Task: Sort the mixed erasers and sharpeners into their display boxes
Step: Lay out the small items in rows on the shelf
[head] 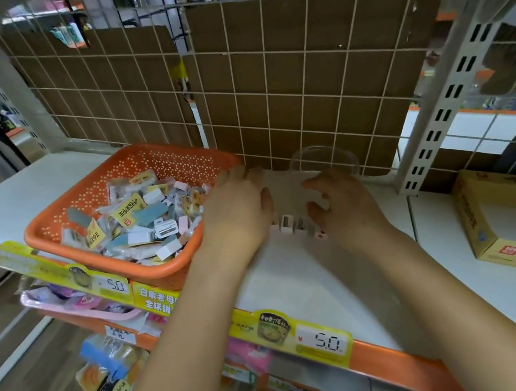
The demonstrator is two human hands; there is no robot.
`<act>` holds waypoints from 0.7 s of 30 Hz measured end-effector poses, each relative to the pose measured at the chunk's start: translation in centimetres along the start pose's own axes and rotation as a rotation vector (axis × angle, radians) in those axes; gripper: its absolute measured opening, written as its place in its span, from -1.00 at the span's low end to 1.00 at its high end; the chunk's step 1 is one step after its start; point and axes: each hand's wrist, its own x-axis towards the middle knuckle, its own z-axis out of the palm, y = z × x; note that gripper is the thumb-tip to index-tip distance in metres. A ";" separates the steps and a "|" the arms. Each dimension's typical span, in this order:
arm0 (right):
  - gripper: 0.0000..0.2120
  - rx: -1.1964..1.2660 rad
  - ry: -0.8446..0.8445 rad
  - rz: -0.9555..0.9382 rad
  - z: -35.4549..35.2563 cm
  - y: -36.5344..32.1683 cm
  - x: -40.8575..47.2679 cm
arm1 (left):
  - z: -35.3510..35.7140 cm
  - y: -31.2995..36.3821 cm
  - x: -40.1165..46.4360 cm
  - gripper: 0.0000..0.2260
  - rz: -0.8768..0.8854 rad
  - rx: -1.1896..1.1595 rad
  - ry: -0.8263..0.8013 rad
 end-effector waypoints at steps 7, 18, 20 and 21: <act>-0.73 -0.018 -0.025 -0.119 0.5 -4.4 3.1 | -2.2 -4.4 0.4 -0.67 -0.115 0.042 0.058; -0.64 -0.060 -0.234 -0.174 6.9 -12.3 11.5 | -3.8 -17.8 -0.4 -0.71 -0.329 0.008 0.112; -0.65 -0.008 -0.320 -0.112 8.1 -13.0 12.5 | -3.9 -20.0 -0.2 -0.68 -0.350 -0.029 0.085; -0.67 0.032 -0.365 -0.084 8.6 -13.2 13.0 | -4.0 -20.9 0.0 -0.64 -0.356 -0.037 0.049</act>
